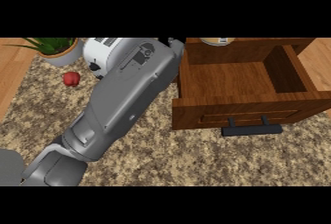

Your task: Pick up the can, place it into the drawer and close the drawer

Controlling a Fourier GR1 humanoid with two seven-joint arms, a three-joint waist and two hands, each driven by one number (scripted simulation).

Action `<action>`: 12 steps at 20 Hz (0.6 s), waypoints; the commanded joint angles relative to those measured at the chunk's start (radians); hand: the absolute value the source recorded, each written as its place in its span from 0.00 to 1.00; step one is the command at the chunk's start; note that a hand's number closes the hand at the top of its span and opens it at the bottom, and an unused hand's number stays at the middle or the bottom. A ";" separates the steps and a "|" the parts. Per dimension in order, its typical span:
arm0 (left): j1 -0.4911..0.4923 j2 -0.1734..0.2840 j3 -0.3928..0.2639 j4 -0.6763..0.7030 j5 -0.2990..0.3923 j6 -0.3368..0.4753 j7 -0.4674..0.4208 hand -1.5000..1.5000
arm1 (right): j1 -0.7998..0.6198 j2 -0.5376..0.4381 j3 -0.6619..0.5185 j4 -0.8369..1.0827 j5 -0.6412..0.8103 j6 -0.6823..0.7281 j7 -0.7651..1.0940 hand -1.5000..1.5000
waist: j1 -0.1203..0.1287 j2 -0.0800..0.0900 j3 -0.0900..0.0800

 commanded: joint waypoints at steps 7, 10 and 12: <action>-0.055 0.000 -0.118 0.137 0.168 0.040 -0.077 1.00 | 0.012 0.028 0.036 -0.003 0.041 0.007 -0.024 0.00 | -0.021 0.005 0.001; -0.011 0.000 -0.196 0.099 0.219 0.063 -0.104 1.00 | -0.022 -0.015 0.013 -0.069 -0.027 -0.049 0.081 0.00 | -0.019 0.003 0.000; -0.084 0.000 -0.205 0.184 0.225 0.067 -0.073 1.00 | -0.069 -0.019 0.039 -0.012 0.021 -0.035 0.053 0.00 | -0.036 0.012 0.001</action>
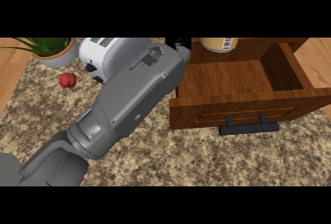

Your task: Pick up the can, place it into the drawer and close the drawer

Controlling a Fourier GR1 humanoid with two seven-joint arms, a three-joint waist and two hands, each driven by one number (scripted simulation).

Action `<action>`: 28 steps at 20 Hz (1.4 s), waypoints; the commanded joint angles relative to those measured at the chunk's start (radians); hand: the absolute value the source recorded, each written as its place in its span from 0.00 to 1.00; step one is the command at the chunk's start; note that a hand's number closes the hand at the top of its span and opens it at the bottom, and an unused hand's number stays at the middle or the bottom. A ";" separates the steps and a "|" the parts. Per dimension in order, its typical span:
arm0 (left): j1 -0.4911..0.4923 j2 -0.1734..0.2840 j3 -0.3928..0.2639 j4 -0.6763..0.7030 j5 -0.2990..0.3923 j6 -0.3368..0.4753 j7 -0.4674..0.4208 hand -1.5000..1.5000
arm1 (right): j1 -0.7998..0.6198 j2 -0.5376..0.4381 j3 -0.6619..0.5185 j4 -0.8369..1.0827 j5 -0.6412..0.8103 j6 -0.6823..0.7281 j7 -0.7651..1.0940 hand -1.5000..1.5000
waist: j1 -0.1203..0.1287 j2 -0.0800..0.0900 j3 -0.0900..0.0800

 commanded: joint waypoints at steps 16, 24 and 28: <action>-0.004 0.000 -0.199 0.086 0.171 0.137 -0.064 0.00 | -0.052 0.018 0.037 -0.022 0.054 -0.021 0.020 0.00 | -0.028 0.009 0.000; 0.013 0.000 -0.203 0.080 0.231 0.138 -0.145 0.00 | -0.058 -0.016 -0.010 0.032 0.031 0.037 -0.044 0.00 | -0.028 0.007 0.001; -0.012 0.000 -0.179 0.075 0.245 0.120 -0.141 0.00 | -0.078 -0.075 -0.051 -0.054 0.217 0.090 -0.152 0.00 | -0.006 0.004 0.000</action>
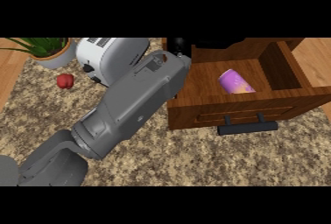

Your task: Pick up the can, place it into the drawer and close the drawer

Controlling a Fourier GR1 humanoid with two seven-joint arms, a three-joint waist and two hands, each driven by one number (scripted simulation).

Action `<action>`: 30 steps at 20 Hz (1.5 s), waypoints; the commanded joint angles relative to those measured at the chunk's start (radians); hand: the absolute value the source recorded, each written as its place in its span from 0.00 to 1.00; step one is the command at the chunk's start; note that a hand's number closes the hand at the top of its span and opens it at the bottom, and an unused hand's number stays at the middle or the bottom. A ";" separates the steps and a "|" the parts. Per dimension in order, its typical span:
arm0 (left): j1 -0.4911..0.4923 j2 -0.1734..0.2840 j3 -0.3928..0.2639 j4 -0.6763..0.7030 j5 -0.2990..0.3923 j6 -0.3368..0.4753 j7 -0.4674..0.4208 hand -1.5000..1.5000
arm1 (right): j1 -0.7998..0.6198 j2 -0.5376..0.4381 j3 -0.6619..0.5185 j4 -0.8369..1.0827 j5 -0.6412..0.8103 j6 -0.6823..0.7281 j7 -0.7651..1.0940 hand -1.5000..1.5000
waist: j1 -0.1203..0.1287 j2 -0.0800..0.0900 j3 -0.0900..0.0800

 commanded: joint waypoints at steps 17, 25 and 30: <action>-0.030 0.000 0.017 -0.029 0.083 0.017 -0.095 0.00 | -0.308 -0.053 0.357 0.030 0.774 -0.016 -0.185 0.00 | 0.077 -0.002 -0.001; -0.036 0.014 0.029 -0.042 0.045 0.014 -0.020 0.00 | -0.452 -0.033 0.572 0.218 1.137 -0.178 -0.230 0.00 | 0.106 -0.014 -0.002; -0.002 0.060 0.016 -0.092 0.012 0.010 0.006 0.00 | -0.595 -0.086 0.608 0.460 1.249 -0.247 -0.305 0.00 | 0.119 -0.016 -0.002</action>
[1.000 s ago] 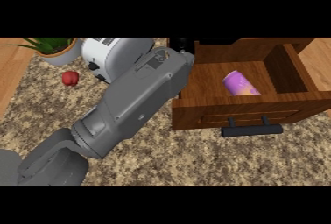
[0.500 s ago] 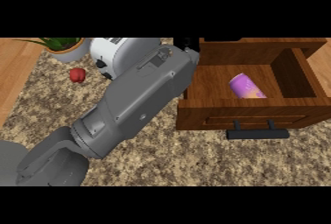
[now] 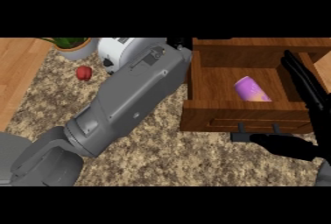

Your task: Pick up the can, place it into the drawer and close the drawer

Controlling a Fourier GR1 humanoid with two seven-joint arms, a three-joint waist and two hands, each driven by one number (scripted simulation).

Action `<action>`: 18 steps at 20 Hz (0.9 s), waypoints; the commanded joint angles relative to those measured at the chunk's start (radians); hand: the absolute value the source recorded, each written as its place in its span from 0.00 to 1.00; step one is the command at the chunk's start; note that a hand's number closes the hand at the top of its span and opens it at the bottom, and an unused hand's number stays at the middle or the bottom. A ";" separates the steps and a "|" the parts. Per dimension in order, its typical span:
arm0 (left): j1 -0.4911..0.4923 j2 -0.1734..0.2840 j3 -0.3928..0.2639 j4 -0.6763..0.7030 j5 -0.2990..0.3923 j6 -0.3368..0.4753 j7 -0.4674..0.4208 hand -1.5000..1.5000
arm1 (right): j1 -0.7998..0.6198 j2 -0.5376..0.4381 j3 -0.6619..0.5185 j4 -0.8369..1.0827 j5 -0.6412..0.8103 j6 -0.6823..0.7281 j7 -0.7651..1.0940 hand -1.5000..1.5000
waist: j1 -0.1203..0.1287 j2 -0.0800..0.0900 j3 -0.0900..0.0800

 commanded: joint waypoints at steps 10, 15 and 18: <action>0.074 0.110 -0.004 -0.119 -0.074 0.014 0.084 0.00 | -0.295 -0.015 0.193 0.549 0.397 -0.216 -0.035 0.00 | 0.013 -0.002 0.000; 0.083 0.215 0.006 -0.177 -0.098 -0.002 0.164 0.00 | -0.405 -0.014 0.138 0.801 0.433 -0.332 -0.064 0.00 | 0.013 -0.002 0.000; 0.128 0.229 -0.002 -0.238 -0.111 0.003 0.176 0.00 | -0.414 0.008 0.124 0.970 0.478 -0.457 -0.074 0.00 | 0.021 -0.002 0.001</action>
